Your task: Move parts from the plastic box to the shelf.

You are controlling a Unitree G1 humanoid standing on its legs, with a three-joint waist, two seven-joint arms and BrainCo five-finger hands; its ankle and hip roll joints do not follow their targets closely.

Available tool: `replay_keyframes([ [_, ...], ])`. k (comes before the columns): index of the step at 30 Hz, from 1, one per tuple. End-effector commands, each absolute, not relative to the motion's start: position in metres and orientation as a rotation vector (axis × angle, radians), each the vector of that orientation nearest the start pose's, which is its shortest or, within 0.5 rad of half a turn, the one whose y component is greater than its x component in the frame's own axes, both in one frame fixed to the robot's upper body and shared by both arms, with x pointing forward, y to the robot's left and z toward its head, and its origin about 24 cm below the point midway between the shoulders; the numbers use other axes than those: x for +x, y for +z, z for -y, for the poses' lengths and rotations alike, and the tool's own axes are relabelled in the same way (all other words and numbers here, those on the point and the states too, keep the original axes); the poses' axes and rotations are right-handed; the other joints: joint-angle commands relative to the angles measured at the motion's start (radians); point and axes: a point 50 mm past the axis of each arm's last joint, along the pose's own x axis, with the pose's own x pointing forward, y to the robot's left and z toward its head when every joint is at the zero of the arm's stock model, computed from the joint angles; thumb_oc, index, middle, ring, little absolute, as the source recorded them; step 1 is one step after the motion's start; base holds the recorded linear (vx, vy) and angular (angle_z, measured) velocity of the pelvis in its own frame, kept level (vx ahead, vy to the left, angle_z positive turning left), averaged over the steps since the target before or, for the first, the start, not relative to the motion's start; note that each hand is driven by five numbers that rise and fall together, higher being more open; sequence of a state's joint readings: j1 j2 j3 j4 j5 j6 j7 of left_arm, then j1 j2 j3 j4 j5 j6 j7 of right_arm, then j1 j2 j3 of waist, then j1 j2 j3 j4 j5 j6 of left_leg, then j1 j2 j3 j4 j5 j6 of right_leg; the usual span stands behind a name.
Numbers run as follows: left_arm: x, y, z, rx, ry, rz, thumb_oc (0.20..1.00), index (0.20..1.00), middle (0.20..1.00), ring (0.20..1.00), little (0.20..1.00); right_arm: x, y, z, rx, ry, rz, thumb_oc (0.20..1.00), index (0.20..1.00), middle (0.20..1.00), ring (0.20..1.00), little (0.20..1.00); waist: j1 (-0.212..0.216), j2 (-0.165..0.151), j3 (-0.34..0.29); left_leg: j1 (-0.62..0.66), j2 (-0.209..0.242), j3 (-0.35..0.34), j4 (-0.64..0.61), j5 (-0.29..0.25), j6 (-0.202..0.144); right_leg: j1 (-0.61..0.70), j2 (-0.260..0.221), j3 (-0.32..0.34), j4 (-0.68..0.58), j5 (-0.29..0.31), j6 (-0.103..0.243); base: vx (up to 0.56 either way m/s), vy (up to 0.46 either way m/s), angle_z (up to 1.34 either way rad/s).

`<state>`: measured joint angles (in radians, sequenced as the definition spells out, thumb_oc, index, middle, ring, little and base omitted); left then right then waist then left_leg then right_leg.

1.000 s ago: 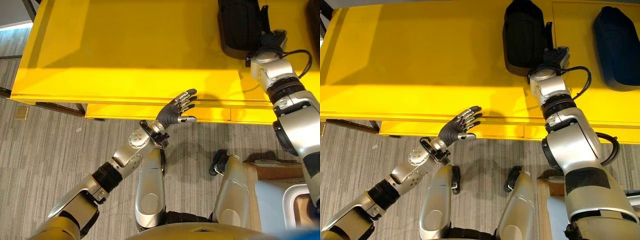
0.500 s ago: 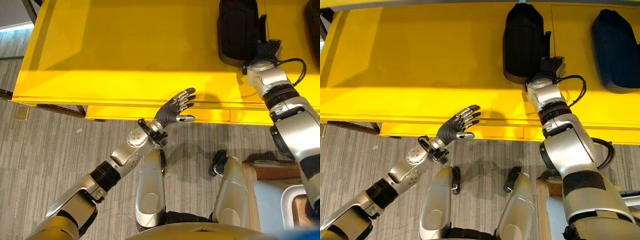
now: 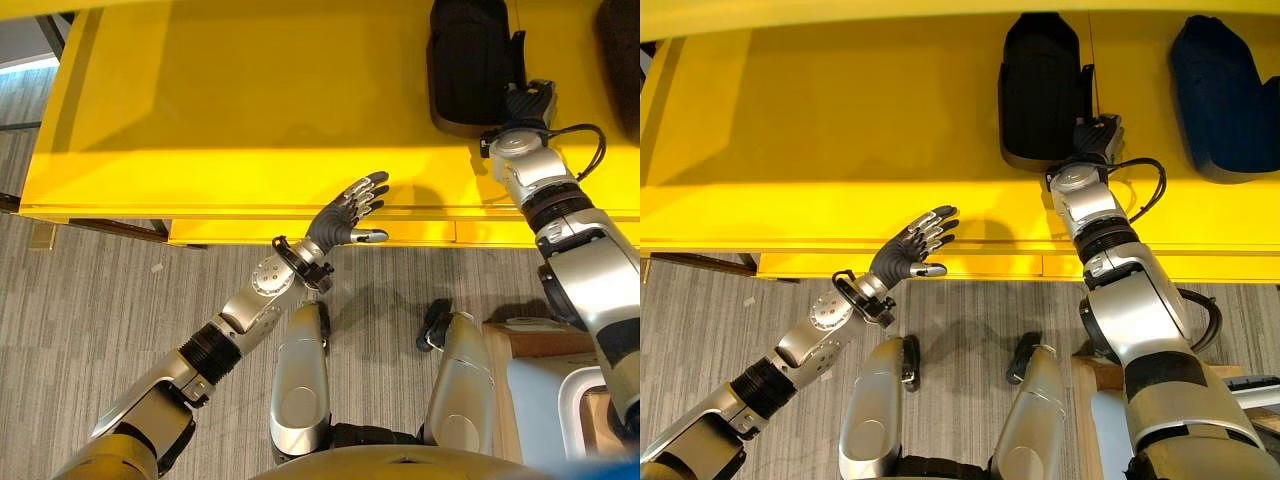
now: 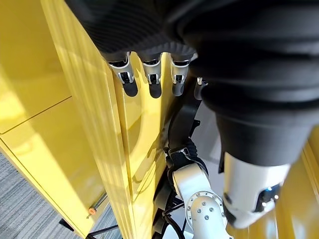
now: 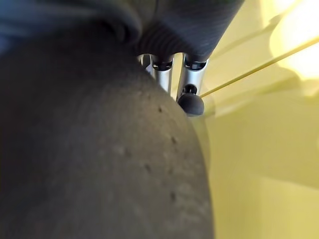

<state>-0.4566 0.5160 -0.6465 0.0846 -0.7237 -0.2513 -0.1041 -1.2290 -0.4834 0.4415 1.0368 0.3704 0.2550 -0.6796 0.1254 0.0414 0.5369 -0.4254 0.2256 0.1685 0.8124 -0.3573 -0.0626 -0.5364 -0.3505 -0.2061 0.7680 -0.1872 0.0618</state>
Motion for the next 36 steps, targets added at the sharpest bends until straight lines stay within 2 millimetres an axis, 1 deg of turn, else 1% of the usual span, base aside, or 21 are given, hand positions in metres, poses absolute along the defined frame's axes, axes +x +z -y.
replay_keyframes([
  [1,0.282,0.127,-0.083,-0.136,-0.759,0.332,1.000,1.000,1.000,1.000,1.000,0.413,0.225,0.219,-0.411,-0.699,0.057,0.200,0.200,0.200,0.200,0.200,0.032,0.017,-0.029,0.016,0.055,0.036,-0.074,0.059,0.008,0.039,-0.017,0.004,0.014,-0.025,0.060,0.00,0.000,0.00],
  [2,0.282,0.126,-0.083,-0.137,-0.758,0.332,1.000,1.000,1.000,1.000,1.000,0.413,0.225,0.220,-0.412,-0.698,0.054,0.200,0.200,0.200,0.200,0.200,0.033,0.017,-0.028,0.017,0.054,0.037,-0.077,0.060,0.008,0.041,-0.016,0.004,0.011,-0.025,0.060,0.00,0.000,0.00],
  [3,0.282,0.127,-0.084,-0.140,-0.757,0.335,1.000,1.000,1.000,1.000,1.000,0.412,0.223,0.221,-0.416,-0.701,0.047,0.272,0.272,0.272,0.272,0.272,0.031,0.017,-0.028,0.018,0.055,0.037,-0.079,0.061,0.008,0.041,-0.016,0.005,0.009,-0.024,0.060,0.00,0.000,0.00],
  [4,0.282,0.127,-0.083,-0.140,-0.758,0.336,1.000,1.000,1.000,1.000,1.000,0.412,0.220,0.222,-0.425,-0.707,0.050,0.915,0.915,0.915,0.915,0.915,0.030,0.018,-0.027,0.017,0.056,0.038,-0.080,0.062,0.009,0.041,-0.016,0.005,0.007,-0.023,0.059,0.00,0.000,0.00],
  [5,0.282,0.127,-0.083,-0.140,-0.761,0.337,1.000,1.000,1.000,1.000,1.000,0.412,0.220,0.222,-0.423,-0.714,0.054,1.000,1.000,1.000,1.000,1.000,0.029,0.019,-0.025,0.017,0.056,0.038,-0.079,0.062,0.008,0.039,-0.016,0.006,0.009,-0.023,0.059,0.00,0.000,0.00],
  [9,0.282,0.127,-0.083,-0.151,-0.776,0.335,1.000,1.000,1.000,1.000,1.000,0.409,0.220,0.226,-0.412,-0.779,0.071,1.000,1.000,1.000,1.000,1.000,0.025,0.021,-0.026,0.023,0.055,0.042,-0.088,0.064,0.009,0.045,-0.010,0.007,0.003,-0.022,0.059,0.02,0.007,0.00],
  [12,0.281,0.127,-0.082,-0.153,-0.775,0.331,1.000,1.000,1.000,1.000,1.000,0.408,0.222,0.227,-0.403,-0.797,0.098,1.000,1.000,1.000,1.000,1.000,0.023,0.021,-0.024,0.027,0.055,0.043,-0.089,0.063,0.009,0.049,-0.008,0.009,0.001,-0.022,0.060,0.00,0.000,0.00],
  [14,0.280,0.125,-0.082,-0.153,-0.778,0.328,1.000,1.000,1.000,1.000,1.000,0.407,0.228,0.226,-0.399,-0.818,0.152,1.000,1.000,1.000,1.000,1.000,0.020,0.022,-0.025,0.026,0.053,0.041,-0.087,0.061,0.010,0.048,-0.005,0.013,0.004,-0.025,0.059,0.02,0.010,-0.02],
  [16,0.280,0.123,-0.082,-0.134,-0.774,0.324,1.000,1.000,1.000,1.000,1.000,0.406,0.228,0.225,-0.395,-0.825,0.168,1.000,1.000,1.000,1.000,1.000,0.018,0.022,-0.025,0.026,0.051,0.041,-0.083,0.057,0.011,0.049,-0.003,0.016,0.004,-0.026,0.059,0.03,0.012,-0.03],
  [18,0.279,0.122,-0.082,-0.148,-0.770,0.321,1.000,1.000,1.000,1.000,1.000,0.405,0.232,0.224,-0.389,-0.836,0.221,1.000,1.000,1.000,1.000,1.000,0.016,0.022,-0.027,0.033,0.051,0.043,-0.090,0.058,0.012,0.054,-0.001,0.017,-0.002,-0.025,0.059,0.04,0.003,-0.03],
  [20,0.278,0.122,-0.082,-0.156,-0.769,0.320,1.000,1.000,1.000,1.000,1.000,0.402,0.243,0.217,-0.363,-0.834,0.321,1.000,1.000,1.000,1.000,1.000,0.012,0.021,-0.032,0.032,0.052,0.043,-0.098,0.065,0.011,0.054,0.004,0.017,-0.012,-0.020,0.058,0.05,0.011,-0.08],
  [21,0.276,0.121,-0.082,-0.165,-0.762,0.314,1.000,1.000,1.000,1.000,1.000,0.398,0.260,0.207,-0.299,-0.802,0.444,1.000,1.000,1.000,1.000,1.000,0.008,0.023,-0.031,0.038,0.050,0.044,-0.097,0.060,0.011,0.060,0.007,0.019,-0.012,-0.026,0.058,0.05,0.018,-0.07],
  [22,0.276,0.121,-0.082,-0.166,-0.761,0.313,1.000,1.000,1.000,1.000,1.000,0.398,0.262,0.206,-0.292,-0.797,0.460,1.000,1.000,1.000,1.000,1.000,0.008,0.023,-0.033,0.037,0.049,0.044,-0.102,0.064,0.011,0.059,0.008,0.019,-0.017,-0.023,0.057,0.05,0.021,-0.05],
  [24,0.275,0.120,-0.084,-0.172,-0.751,0.310,1.000,1.000,1.000,1.000,1.000,0.393,0.272,0.199,-0.256,-0.769,0.534,1.000,1.000,1.000,1.000,1.000,0.005,0.022,-0.036,0.041,0.048,0.045,-0.109,0.066,0.010,0.062,0.009,0.019,-0.020,-0.023,0.057,0.02,0.007,-0.01],
  [26,0.272,0.117,-0.087,-0.181,-0.718,0.302,1.000,1.000,1.000,1.000,1.000,0.383,0.285,0.192,-0.200,-0.714,0.655,1.000,1.000,1.000,1.000,1.000,0.000,0.020,-0.041,0.051,0.046,0.048,-0.125,0.071,0.009,0.071,0.009,0.017,-0.030,-0.023,0.060,0.07,0.014,-0.02],
  [28,0.271,0.114,-0.092,-0.190,-0.687,0.294,1.000,1.000,1.000,1.000,1.000,0.376,0.289,0.187,-0.166,-0.673,0.701,1.000,1.000,1.000,1.000,1.000,-0.003,0.018,-0.045,0.068,0.041,0.054,-0.147,0.078,0.009,0.085,0.010,0.013,-0.047,-0.022,0.060,0.09,0.014,-0.03],
  [29,0.269,0.110,-0.096,-0.191,-0.660,0.285,1.000,1.000,1.000,1.000,1.000,0.369,0.289,0.184,-0.138,-0.620,0.740,1.000,1.000,1.000,1.000,1.000,-0.007,0.016,-0.050,0.082,0.039,0.060,-0.169,0.086,0.009,0.097,0.011,0.011,-0.064,-0.019,0.061,0.11,0.011,-0.03],
  [32,0.265,0.104,-0.103,-0.196,-0.622,0.272,1.000,1.000,1.000,1.000,1.000,0.356,0.283,0.179,-0.111,-0.543,0.784,1.000,1.000,1.000,1.000,1.000,-0.014,0.011,-0.055,0.105,0.033,0.067,-0.200,0.099,0.008,0.121,0.014,0.005,-0.095,-0.011,0.062,0.11,0.010,-0.02],
  [33,0.258,0.097,-0.118,-0.215,-0.544,0.267,1.000,1.000,1.000,1.000,1.000,0.332,0.259,0.175,-0.085,-0.413,0.789,1.000,1.000,1.000,1.000,1.000,-0.037,0.003,-0.062,0.144,0.021,0.079,-0.253,0.120,0.009,0.154,0.031,0.009,-0.154,0.009,0.063,0.12,0.021,0.00],
  [36,0.253,0.087,-0.133,-0.332,-0.425,0.210,1.000,1.000,1.000,1.000,1.000,0.306,0.212,0.169,-0.063,-0.299,0.658,1.000,1.000,1.000,1.000,1.000,-0.064,-0.011,-0.065,0.198,0.010,0.103,-0.322,0.145,0.015,0.200,0.047,0.012,-0.227,0.037,0.069,0.09,0.027,0.01],
])
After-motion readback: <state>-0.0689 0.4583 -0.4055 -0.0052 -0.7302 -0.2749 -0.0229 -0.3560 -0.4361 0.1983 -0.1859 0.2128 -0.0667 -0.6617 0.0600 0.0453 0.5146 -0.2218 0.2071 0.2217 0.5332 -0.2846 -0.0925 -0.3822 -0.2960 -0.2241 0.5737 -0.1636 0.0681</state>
